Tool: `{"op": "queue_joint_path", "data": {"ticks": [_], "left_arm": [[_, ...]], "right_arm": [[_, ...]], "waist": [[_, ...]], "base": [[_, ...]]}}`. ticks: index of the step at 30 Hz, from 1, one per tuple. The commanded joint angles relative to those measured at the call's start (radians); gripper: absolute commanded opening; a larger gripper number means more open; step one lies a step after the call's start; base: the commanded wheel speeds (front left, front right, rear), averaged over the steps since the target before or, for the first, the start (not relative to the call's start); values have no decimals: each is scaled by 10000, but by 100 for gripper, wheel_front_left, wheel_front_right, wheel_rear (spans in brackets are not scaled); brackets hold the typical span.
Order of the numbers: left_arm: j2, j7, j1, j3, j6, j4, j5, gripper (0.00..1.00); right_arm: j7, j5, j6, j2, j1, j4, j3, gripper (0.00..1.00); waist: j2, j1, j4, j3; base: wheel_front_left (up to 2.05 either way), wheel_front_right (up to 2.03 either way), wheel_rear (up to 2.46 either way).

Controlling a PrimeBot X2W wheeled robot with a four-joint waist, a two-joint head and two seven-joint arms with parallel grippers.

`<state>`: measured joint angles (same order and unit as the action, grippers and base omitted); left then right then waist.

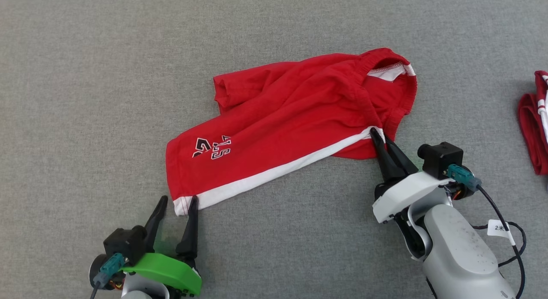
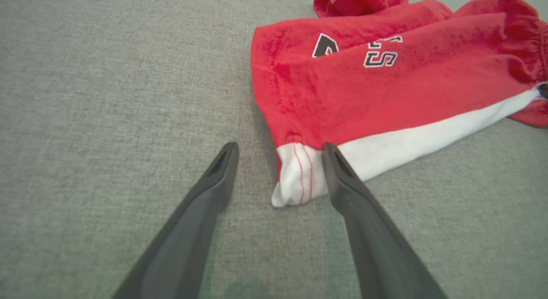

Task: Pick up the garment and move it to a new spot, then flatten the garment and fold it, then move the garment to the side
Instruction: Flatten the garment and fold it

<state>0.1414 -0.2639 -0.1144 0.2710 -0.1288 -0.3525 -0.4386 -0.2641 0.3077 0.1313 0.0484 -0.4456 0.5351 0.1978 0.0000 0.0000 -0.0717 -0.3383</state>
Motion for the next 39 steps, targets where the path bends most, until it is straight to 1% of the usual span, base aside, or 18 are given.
{"op": "queue_joint_path", "data": {"ticks": [1,3,4,5,6,9,14,19,22,27,33,36,39], "left_arm": [[69,3,28,78,-30,-79,-105,100],[78,9,-25,216,-30,-169,-146,100],[94,11,-44,289,-30,-233,-177,97],[104,12,-76,348,-30,-290,-213,22],[115,12,-104,395,-30,-321,-223,0],[88,12,-163,434,-30,-358,-265,0],[168,3,8,288,-30,176,-319,0],[224,3,-173,-341,-29,1573,-191,0],[395,3,-508,-593,-29,2420,-41,0],[995,3,-1506,-804,-27,3530,205,0],[1969,3,-2686,-568,-27,3946,372,0],[2380,3,-3142,-438,-27,3761,184,0],[2747,3,-3625,-361,-27,3517,-127,0]], "right_arm": [[3,-84,-13,48,18,38,-27,0],[3,-95,-13,48,-15,47,-18,0],[3,-99,-13,48,-28,53,-12,0],[3,-112,-13,48,-45,53,-12,0],[3,-119,-13,48,-54,50,-15,0],[3,-127,-13,50,-48,-13,-79,0],[3,-14,-13,47,79,-314,-106,0],[1,194,-13,47,157,-981,-272,0],[3,207,-13,48,144,-1467,-392,0],[3,337,-13,50,-74,-2416,-515,0],[3,602,-13,42,-536,-3388,-321,0],[75,509,-13,55,-810,-3709,-132,0],[383,368,-13,102,-1136,-4011,9,0]], "waist": [[0,0,-4,-3],[0,0,5,-2],[0,0,11,2],[0,0,16,9],[0,0,22,18],[0,0,41,100],[0,0,60,444],[0,0,48,1079],[0,0,48,1566],[0,0,206,2465],[0,0,548,3196],[0,0,688,3254],[0,0,849,2955]], "base": [[0,0,0],[0,0,0],[0,0,0],[0,0,0],[0,0,0],[0,0,0],[0,0,0],[0,0,0],[0,0,0],[0,0,0],[0,0,0],[0,0,0],[0,0,0]]}}
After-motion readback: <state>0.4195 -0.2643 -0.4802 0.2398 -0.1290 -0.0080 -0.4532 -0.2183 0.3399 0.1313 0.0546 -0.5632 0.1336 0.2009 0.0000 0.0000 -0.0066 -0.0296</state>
